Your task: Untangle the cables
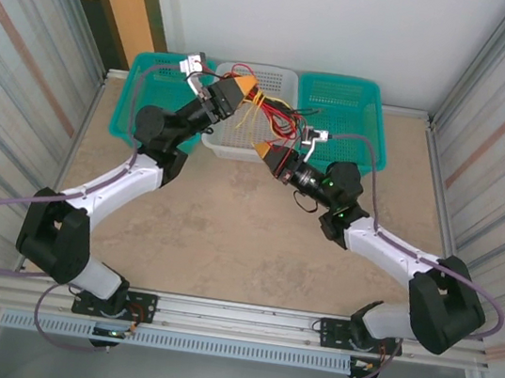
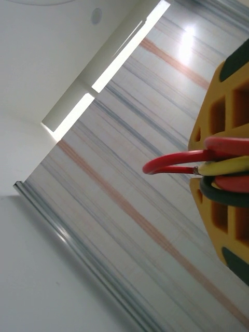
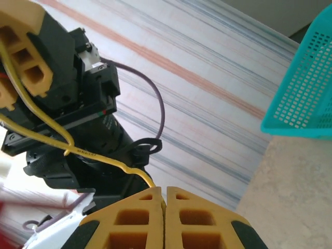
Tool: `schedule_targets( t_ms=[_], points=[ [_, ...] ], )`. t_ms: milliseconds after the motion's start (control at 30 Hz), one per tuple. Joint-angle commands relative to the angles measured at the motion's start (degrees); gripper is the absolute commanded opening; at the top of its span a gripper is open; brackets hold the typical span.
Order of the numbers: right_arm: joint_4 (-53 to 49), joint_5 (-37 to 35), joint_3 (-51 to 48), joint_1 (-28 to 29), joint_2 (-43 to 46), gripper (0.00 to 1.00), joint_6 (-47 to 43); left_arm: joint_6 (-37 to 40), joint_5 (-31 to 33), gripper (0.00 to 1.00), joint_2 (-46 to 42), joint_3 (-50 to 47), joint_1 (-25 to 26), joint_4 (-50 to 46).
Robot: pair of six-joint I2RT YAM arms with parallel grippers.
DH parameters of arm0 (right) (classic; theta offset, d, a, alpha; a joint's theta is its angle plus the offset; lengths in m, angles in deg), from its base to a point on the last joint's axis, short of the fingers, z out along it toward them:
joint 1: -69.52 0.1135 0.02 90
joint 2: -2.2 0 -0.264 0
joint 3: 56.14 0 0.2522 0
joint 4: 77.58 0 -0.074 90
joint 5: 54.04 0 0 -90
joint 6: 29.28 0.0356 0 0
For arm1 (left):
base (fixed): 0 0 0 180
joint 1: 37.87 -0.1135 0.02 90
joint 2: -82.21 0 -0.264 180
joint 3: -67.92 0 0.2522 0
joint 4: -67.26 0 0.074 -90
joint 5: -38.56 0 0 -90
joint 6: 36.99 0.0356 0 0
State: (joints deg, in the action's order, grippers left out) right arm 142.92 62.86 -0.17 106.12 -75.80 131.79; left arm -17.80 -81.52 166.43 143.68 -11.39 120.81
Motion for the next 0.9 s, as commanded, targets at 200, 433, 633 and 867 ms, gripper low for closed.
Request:
schedule_targets(
  t_ms=[200,433,633,867],
  points=[
    [-7.6,-16.2,-3.5,11.6,5.0,0.00,-2.9,16.8,5.6,0.00,-5.1,-0.7,-3.6,-6.6],
    [-27.6,-26.3,-0.1,15.9,17.1,0.00,-13.2,16.8,7.2,0.00,-6.8,-5.7,-7.5,-7.8],
    [-34.1,-28.6,3.9,18.7,20.5,0.00,-17.7,18.0,10.2,0.00,-8.0,-8.8,-7.7,-9.7],
    [-44.3,-28.2,14.3,19.7,20.6,0.00,-25.5,20.6,10.4,0.00,-9.7,-13.4,-7.7,-15.0]
  ],
)
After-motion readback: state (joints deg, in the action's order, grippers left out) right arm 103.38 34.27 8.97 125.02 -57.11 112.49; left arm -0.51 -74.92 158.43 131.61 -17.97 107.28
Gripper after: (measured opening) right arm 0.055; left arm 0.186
